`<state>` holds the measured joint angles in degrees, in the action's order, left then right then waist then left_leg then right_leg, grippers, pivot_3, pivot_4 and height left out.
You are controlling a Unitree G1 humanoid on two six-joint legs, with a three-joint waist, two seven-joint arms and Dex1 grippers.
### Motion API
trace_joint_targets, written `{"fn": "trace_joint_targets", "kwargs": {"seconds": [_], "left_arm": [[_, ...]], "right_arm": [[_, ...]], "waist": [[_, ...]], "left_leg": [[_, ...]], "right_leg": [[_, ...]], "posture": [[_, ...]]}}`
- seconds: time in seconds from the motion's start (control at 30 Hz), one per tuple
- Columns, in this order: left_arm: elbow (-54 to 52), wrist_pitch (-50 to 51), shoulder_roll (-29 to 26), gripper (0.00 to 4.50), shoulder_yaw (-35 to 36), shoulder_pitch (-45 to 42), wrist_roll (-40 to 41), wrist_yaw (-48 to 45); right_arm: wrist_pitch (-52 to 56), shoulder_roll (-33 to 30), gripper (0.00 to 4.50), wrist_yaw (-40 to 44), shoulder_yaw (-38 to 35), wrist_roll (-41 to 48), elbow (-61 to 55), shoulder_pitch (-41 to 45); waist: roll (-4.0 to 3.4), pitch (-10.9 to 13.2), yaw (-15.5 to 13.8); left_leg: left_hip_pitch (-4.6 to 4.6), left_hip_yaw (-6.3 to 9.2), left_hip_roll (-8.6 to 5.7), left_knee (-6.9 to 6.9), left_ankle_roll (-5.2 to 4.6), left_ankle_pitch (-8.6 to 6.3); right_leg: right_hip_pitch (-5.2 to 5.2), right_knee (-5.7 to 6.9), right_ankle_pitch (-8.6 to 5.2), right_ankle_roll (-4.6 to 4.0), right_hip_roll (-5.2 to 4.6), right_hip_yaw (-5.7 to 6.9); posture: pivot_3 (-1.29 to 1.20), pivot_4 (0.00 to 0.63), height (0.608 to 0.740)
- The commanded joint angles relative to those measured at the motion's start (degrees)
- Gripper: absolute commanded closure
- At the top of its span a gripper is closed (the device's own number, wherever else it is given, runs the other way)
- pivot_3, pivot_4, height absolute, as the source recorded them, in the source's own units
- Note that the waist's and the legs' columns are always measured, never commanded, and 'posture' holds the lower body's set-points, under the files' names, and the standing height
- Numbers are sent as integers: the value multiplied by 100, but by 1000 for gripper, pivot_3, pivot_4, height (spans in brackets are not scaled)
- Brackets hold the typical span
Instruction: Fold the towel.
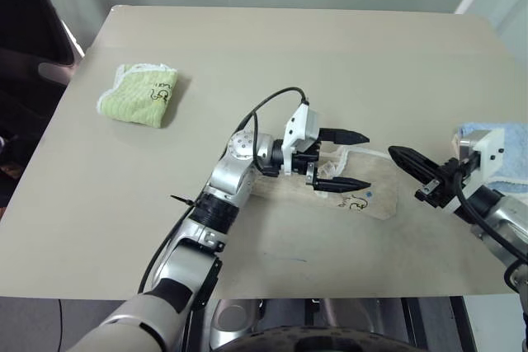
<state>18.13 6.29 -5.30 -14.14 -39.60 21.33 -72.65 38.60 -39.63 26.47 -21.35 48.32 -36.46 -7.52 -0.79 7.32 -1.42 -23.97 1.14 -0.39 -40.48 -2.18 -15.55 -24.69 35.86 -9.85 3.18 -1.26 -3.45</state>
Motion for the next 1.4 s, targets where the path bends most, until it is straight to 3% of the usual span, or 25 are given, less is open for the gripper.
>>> {"fn": "trace_joint_targets", "kwargs": {"seconds": [0.03, 0.07, 0.17, 0.33, 0.4, 0.43, 0.6, 0.7, 0.87, 1.1, 1.4], "left_arm": [[-81, 165, 92, 0, 152, -132, 142, 166], [-99, 254, 87, 0, 178, -145, 174, 184], [-286, 836, 24, 598, 268, -151, 516, 92], [-459, 1291, -56, 2350, 213, -164, 425, 385], [-521, 1454, -56, 2350, 229, -158, 498, 376], [-551, 1566, -67, 2892, 244, -155, 579, 303], [-724, 1621, -195, 4404, 89, -73, 560, 2], [-748, 1453, -243, 4457, -76, -2, 415, -136], [-168, 373, -215, 4457, -623, 85, -575, 145], [623, -211, 55, 4457, -780, 111, -1041, 421], [1293, -363, -10, 4457, -990, 271, -1489, 386]], "right_arm": [[-38, -53, 4480, 67, -79, -7, -76, 63], [-30, -56, 4480, 70, -79, -8, -62, 84], [-10, -63, 4500, 74, -71, -1, -8, 156], [18, -51, 4500, 91, -52, -11, 7, 191], [19, -58, 4500, 108, -47, -28, 29, 195], [20, -62, 4500, 118, -46, -36, 41, 197], [2, -102, 4500, 195, 22, -151, 55, 182], [23, -83, 4500, 183, 59, -200, 40, 140], [-82, 63, 4500, 162, 484, -540, 182, 107], [-538, 780, 4500, -194, 1210, -1557, 1377, 650], [-1026, 1129, 4500, -156, 1883, -2562, 2061, 590]], "waist": [[0, 0, 2], [0, 0, 2], [0, 0, 4], [0, 0, -7], [0, 0, -7], [0, 0, -7], [0, 0, -7], [0, 0, -8], [0, 0, -9], [-2, 1, 2], [-3, 0, 11]], "left_leg": [[0, -1, 0, 1, 0, 0], [0, -1, 0, 3, 2, 1], [0, -1, 0, 8, 5, 2], [1, 1, 0, 19, 11, 6], [1, 0, 0, 18, 12, 7], [1, -1, 0, 19, 12, 7], [1, 0, 0, 22, 15, 8], [2, 1, 0, 22, 15, 8], [5, 2, 0, 21, 14, 8], [6, 2, 0, 22, 5, 6], [9, 6, 0, 30, -6, 2]], "right_leg": [[0, 0, 0, 0, 0, 0], [-1, -1, 1, 2, 0, -1], [-2, -1, -1, 7, 0, -1], [-3, -1, -3, 15, 1, 0], [-2, -2, -5, 17, 0, -1], [-2, -3, -5, 17, 0, -1], [-3, -5, -8, 17, 1, -1], [-2, -5, -8, 17, 1, -1], [0, -6, -9, 18, 0, -2], [-4, -4, 5, 16, 0, -2], [-8, -5, 14, 4, 0, 2]], "posture": [[0, 150, 733], [0, 150, 733], [0, 150, 733], [0, 150, 733], [0, 150, 733], [0, 150, 733], [0, 150, 733], [0, 150, 733], [0, 150, 733], [0, 150, 733], [0, 150, 733]]}}
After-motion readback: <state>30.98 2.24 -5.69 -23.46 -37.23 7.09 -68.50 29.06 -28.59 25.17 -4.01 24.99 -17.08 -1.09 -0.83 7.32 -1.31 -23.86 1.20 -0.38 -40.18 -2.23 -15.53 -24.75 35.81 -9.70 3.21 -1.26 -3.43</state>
